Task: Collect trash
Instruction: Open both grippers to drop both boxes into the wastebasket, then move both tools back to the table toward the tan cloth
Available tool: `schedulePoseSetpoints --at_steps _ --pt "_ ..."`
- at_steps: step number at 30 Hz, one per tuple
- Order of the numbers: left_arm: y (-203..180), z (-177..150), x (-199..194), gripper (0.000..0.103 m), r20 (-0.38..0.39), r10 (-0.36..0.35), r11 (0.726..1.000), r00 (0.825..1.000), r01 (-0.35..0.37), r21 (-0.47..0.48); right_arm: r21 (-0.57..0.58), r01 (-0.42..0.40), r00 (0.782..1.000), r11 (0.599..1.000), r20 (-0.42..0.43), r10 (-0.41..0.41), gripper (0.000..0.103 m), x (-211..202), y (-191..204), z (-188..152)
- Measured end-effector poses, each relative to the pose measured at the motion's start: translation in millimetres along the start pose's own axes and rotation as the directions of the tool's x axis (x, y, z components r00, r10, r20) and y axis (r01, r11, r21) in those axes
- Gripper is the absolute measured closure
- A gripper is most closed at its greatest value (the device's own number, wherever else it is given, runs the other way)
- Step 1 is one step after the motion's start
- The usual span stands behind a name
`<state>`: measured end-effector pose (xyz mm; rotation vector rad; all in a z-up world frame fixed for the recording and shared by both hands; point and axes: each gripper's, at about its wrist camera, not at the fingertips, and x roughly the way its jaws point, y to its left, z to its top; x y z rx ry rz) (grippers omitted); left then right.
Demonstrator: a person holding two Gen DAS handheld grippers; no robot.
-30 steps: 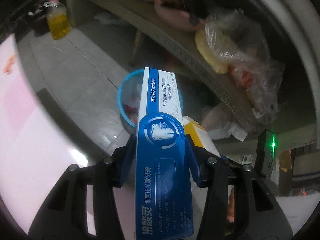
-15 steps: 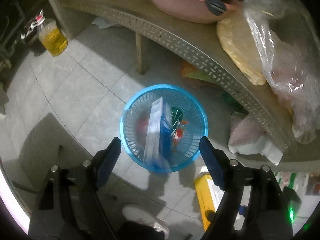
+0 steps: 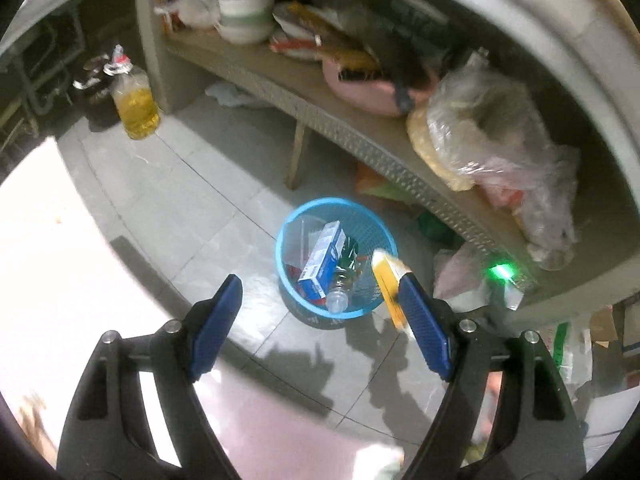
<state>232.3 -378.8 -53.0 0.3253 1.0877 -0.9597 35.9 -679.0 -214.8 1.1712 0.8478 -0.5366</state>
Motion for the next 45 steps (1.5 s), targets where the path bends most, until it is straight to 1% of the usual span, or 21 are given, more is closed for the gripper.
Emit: schedulePoseSetpoints --at_steps 2,4,5,7,9,13,17,19,22,25,28,30,32,34,35,37,38,40,41,43,45 --pt "7.0 -16.5 -27.8 0.026 0.037 -0.012 1.000 0.999 0.013 -0.021 -0.016 0.008 0.999 1.000 0.042 -0.007 0.024 17.7 6.3 13.9" --pt "11.6 -34.9 -49.1 0.026 0.063 -0.021 0.999 0.998 0.023 -0.036 -0.031 0.064 0.995 0.997 0.073 -0.061 0.022 36.8 7.1 24.5" --pt "15.5 -47.2 -60.5 0.026 0.075 -0.029 0.999 0.997 0.032 -0.044 -0.028 0.109 0.991 0.994 0.080 -0.106 0.022 48.9 3.8 28.4" --pt "25.8 -70.0 -78.8 0.025 0.094 -0.039 0.996 0.995 0.046 -0.071 0.015 0.155 0.987 0.988 0.049 -0.156 0.022 65.7 -7.6 29.9" --pt "40.8 -96.2 -93.6 0.023 0.115 -0.041 0.991 0.993 0.055 -0.121 0.083 0.158 0.985 0.984 0.052 -0.163 0.022 65.8 -21.3 21.8" --pt "68.7 -143.5 -115.3 0.023 0.133 0.002 0.982 0.991 0.023 -0.188 0.073 0.149 0.983 0.986 0.101 -0.156 0.022 40.9 -26.0 -3.2" --pt "86.1 -182.7 -138.5 0.023 0.163 0.059 0.978 0.985 -0.024 -0.207 0.022 0.135 0.981 0.991 0.136 -0.137 0.022 -1.0 -24.4 -27.4" --pt "92.9 -198.7 -150.6 0.023 0.200 0.075 0.976 0.977 -0.031 -0.217 -0.043 0.135 0.981 0.990 0.150 -0.127 0.022 -26.1 -14.9 -40.6" --pt "104.0 -221.4 -168.1 0.023 0.232 0.133 0.968 0.964 -0.075 -0.241 -0.153 0.132 0.980 0.979 0.172 -0.105 0.022 -59.1 8.5 -56.7" --pt "117.2 -240.8 -185.6 0.023 0.248 0.177 0.954 0.953 -0.104 -0.281 -0.295 0.111 0.978 0.949 0.203 -0.052 0.022 -96.4 48.6 -72.9" --pt "132.7 -262.0 -203.1 0.023 0.259 0.231 0.933 0.938 -0.139 -0.331 -0.432 0.055 0.976 0.900 0.212 0.042 0.022 -129.2 102.7 -88.4" --pt "143.2 -276.4 -212.7 0.023 0.262 0.272 0.915 0.926 -0.165 -0.367 -0.530 -0.020 0.975 0.848 0.177 0.134 0.022 -147.0 148.7 -100.9" --pt "150.1 -287.7 -219.6 0.023 0.261 0.319 0.896 0.911 -0.201 -0.395 -0.613 -0.090 0.975 0.785 0.107 0.195 0.022 -154.1 190.5 -115.9" --pt "157.6 -296.7 -223.8 0.023 0.255 0.355 0.880 0.899 -0.230 -0.415 -0.677 -0.184 0.970 0.713 -0.006 0.245 0.022 -150.9 231.6 -137.2" --pt "161.0 -301.0 -224.4 0.023 0.250 0.371 0.871 0.894 -0.242 -0.427 -0.701 -0.250 0.960 0.668 -0.089 0.266 0.022 -142.9 256.4 -152.3" --pt "167.4 -309.2 -224.2 0.028 0.244 0.399 0.857 0.884 -0.265 -0.442 -0.738 -0.320 0.945 0.595 -0.203 0.256 0.022 -127.2 292.5 -177.7" --pt "169.8 -312.1 -222.1 0.030 0.233 0.416 0.848 0.879 -0.283 -0.448 -0.763 -0.342 0.939 0.549 -0.250 0.237 0.022 -116.1 313.0 -195.5" --pt "178.2 -314.8 -213.7 0.038 0.195 0.448 0.827 0.872 -0.323 -0.460 -0.787 -0.393 0.919 0.476 -0.336 0.204 0.022 -92.1 347.6 -227.9" --pt "182.1 -315.1 -209.5 0.043 0.176 0.454 0.819 0.873 -0.332 -0.468 -0.784 -0.416 0.909 0.460 -0.370 0.192 0.022 -82.1 358.8 -238.7" --pt "193.7 -318.3 -200.5 0.051 0.138 0.442 0.808 0.886 -0.326 -0.491 -0.780 -0.438 0.897 0.447 -0.413 0.158 0.022 -57.0 383.2 -258.4" --pt "200.4 -323.2 -194.8 0.061 0.128 0.415 0.806 0.901 -0.299 -0.510 -0.776 -0.431 0.896 0.460 -0.427 0.120 0.025 -33.9 397.9 -270.0"
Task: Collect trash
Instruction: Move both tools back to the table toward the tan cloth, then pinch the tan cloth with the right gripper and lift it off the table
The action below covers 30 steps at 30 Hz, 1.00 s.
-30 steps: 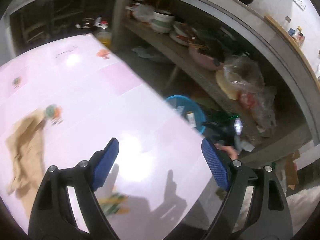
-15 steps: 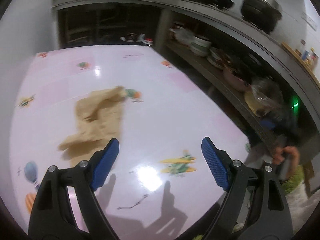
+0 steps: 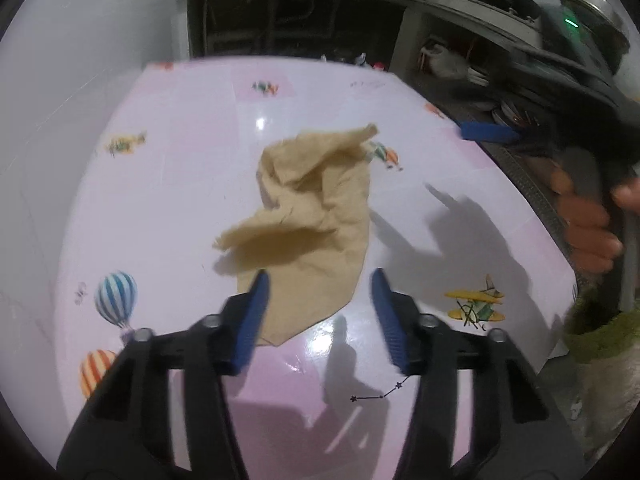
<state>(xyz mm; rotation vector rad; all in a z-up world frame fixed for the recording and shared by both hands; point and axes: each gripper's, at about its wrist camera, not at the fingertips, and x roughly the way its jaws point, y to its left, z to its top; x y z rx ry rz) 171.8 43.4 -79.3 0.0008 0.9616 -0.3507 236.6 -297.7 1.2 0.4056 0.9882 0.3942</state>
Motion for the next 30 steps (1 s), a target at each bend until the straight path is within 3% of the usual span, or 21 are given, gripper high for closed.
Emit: schedulePoseSetpoints --at_steps 5,7,9,12,17,22,24,30 --pt "2.4 -8.0 7.5 0.069 -0.020 -0.023 1.000 1.000 0.023 -0.009 0.053 0.037 0.995 0.998 -0.094 -0.032 0.042 49.3 5.5 4.1" --pt "-0.4 -10.1 8.1 0.072 -0.018 -0.020 1.000 1.000 0.020 0.013 0.070 0.026 0.993 0.997 -0.114 -0.018 0.056 58.4 7.9 2.9" --pt "-2.5 -13.0 9.1 0.075 -0.018 -0.029 0.999 0.999 0.029 0.027 0.070 0.005 0.992 0.998 -0.125 0.004 0.077 60.4 8.6 1.0" --pt "-2.9 -14.7 12.0 0.079 -0.028 -0.043 0.999 0.999 0.044 0.023 0.079 -0.014 0.992 0.997 -0.121 0.023 0.097 54.9 7.3 -0.4" --pt "-0.6 -20.2 16.7 0.081 -0.038 -0.064 0.998 0.997 0.064 0.005 0.084 -0.092 0.993 0.992 -0.068 0.098 0.099 25.5 12.1 -5.7" --pt "0.5 -25.4 20.1 0.081 -0.048 -0.083 0.997 0.995 0.082 -0.012 0.056 -0.227 0.972 0.972 -0.054 0.230 0.100 -10.0 29.6 -22.5" --pt "2.1 -27.0 20.2 0.081 -0.049 -0.093 0.995 0.994 0.093 -0.020 0.062 -0.291 0.952 0.955 -0.080 0.295 0.100 -21.5 35.6 -32.9" --pt "11.3 -28.7 19.9 0.081 -0.039 -0.123 0.992 0.992 0.122 -0.039 0.088 -0.472 0.859 0.877 -0.177 0.480 0.100 -49.7 59.1 -77.9"
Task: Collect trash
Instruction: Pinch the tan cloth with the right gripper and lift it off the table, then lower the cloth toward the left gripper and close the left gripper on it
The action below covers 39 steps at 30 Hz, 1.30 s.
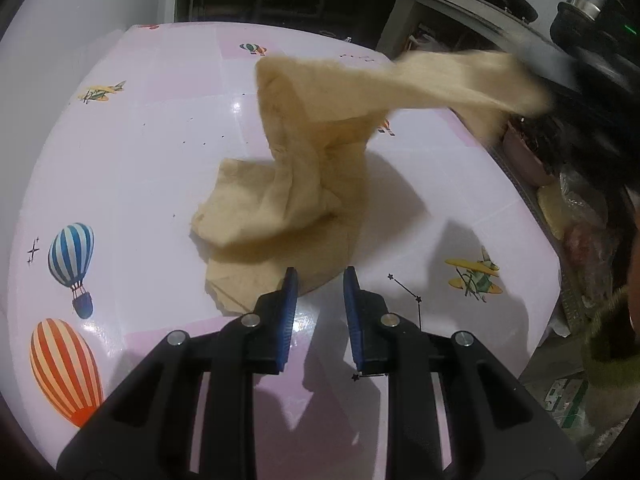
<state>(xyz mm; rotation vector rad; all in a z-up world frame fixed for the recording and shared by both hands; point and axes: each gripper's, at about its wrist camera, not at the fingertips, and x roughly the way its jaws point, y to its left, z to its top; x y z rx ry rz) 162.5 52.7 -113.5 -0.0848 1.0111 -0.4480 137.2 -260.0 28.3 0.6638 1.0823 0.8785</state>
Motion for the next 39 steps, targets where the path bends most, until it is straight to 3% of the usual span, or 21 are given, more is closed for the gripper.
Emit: schedulePoseSetpoints --at_steps 6,10,15,20,25,28,32,36,39 --pt "4.0 -1.8 -2.6 0.082 -0.001 -0.051 0.999 0.999 0.051 -0.005 -0.033 -0.048 0.999 0.998 -0.016 0.047 0.100 -7.0 17.4 -23.7" --pt "3.8 -3.6 -3.2 0.081 -0.004 -0.086 0.996 0.996 0.086 -0.006 0.052 -0.098 0.995 0.994 -0.032 0.099 0.100 3.2 -4.7 -11.6" --pt "6.1 -9.6 -4.2 0.081 0.008 -0.121 0.993 0.993 0.121 0.000 0.199 -0.179 0.976 0.963 -0.084 0.199 0.100 49.2 -37.5 13.2" --pt "6.8 -14.5 -16.3 0.081 0.020 -0.153 0.988 0.988 0.153 0.004 0.234 -0.067 0.981 0.970 -0.163 0.108 0.100 82.2 -60.4 24.5" --pt "17.5 -15.1 -47.1 0.081 0.109 -0.170 0.985 0.979 0.169 0.015 0.245 0.035 0.966 0.969 -0.256 0.030 0.100 101.5 -75.7 14.9" --pt "30.6 -12.9 -53.7 0.081 0.134 -0.154 0.987 0.979 0.160 -0.031 0.218 0.068 0.958 0.974 -0.286 -0.003 0.100 102.9 -73.3 7.0" --pt "48.3 0.3 -52.5 0.081 0.169 -0.177 0.972 0.970 0.199 -0.124 0.180 0.120 0.948 0.976 -0.314 -0.058 0.100 97.7 -71.9 -8.3" --pt "40.9 12.4 -37.7 0.081 0.158 -0.142 0.981 0.977 0.160 -0.110 0.161 0.137 0.946 0.977 -0.315 -0.081 0.100 89.9 -69.2 -26.8" --pt "32.0 18.5 -22.3 0.084 0.103 -0.095 0.991 0.990 0.104 -0.086 0.106 0.164 0.950 0.981 -0.285 -0.128 0.098 77.3 -57.7 -32.5"
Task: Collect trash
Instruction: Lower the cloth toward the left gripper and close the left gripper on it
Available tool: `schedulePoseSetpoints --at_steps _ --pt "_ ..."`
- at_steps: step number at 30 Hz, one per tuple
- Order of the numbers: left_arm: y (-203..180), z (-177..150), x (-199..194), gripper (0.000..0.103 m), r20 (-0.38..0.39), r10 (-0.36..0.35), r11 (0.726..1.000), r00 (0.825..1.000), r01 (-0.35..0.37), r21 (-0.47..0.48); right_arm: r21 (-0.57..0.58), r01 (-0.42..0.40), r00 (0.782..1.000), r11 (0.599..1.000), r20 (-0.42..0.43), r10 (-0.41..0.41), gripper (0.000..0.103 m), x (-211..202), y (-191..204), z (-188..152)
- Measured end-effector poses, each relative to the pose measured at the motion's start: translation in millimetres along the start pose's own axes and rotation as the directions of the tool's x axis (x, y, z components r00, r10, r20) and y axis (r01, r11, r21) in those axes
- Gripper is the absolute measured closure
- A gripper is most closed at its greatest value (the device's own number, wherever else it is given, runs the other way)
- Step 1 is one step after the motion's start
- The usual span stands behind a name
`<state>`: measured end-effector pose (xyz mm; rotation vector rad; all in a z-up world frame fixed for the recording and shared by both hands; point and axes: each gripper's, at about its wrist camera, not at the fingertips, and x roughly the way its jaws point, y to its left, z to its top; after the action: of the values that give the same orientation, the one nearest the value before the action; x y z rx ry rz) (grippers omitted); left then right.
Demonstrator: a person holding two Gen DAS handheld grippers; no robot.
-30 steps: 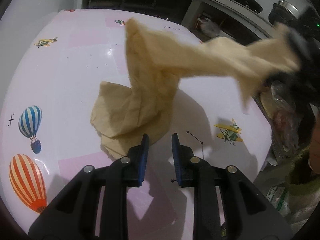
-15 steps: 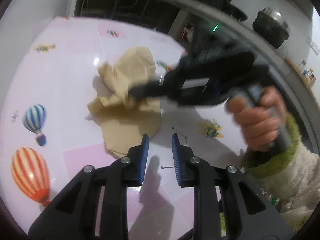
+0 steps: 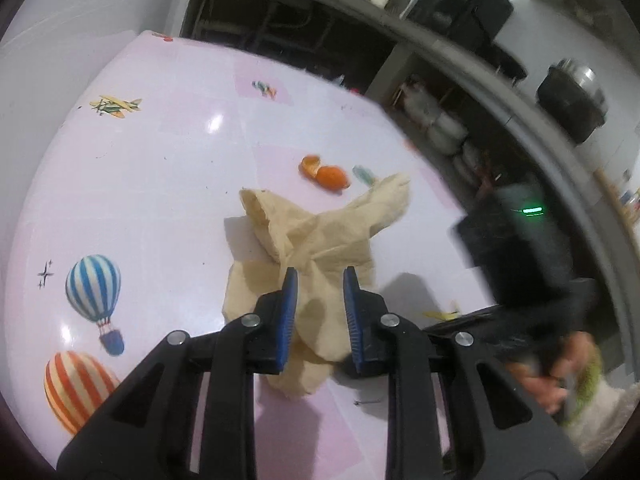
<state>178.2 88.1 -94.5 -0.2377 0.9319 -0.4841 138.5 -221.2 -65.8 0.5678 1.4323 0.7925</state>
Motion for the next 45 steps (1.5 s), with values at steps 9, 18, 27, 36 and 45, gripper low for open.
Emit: schedulePoseSetpoints --at_steps 9,18,27,36,45 --pt "-16.9 -12.9 18.0 0.087 -0.070 0.120 0.989 0.990 -0.114 0.089 -0.106 0.106 0.975 0.989 0.207 -0.082 0.089 -92.4 21.0 -4.6" --pt "-26.9 -21.3 14.8 0.087 -0.056 0.151 0.978 0.987 -0.141 0.152 -0.018 0.106 0.955 0.994 0.280 -0.097 0.088 -59.0 7.9 81.3" --pt "-20.6 -21.6 13.9 0.086 -0.035 0.093 0.983 0.995 -0.086 0.160 -0.052 0.025 0.998 0.998 0.063 -0.022 0.088 0.7 2.3 89.0" --pt "-19.3 -20.6 -19.5 0.052 0.068 0.063 0.979 0.996 -0.075 0.191 -0.105 0.068 0.998 0.992 0.000 -0.069 0.089 27.7 25.3 95.9" --pt "-29.2 -18.0 -3.9 0.050 0.031 0.061 0.954 0.998 -0.068 0.291 -0.048 -0.010 0.999 0.999 -0.037 0.008 0.089 20.3 6.3 93.1"
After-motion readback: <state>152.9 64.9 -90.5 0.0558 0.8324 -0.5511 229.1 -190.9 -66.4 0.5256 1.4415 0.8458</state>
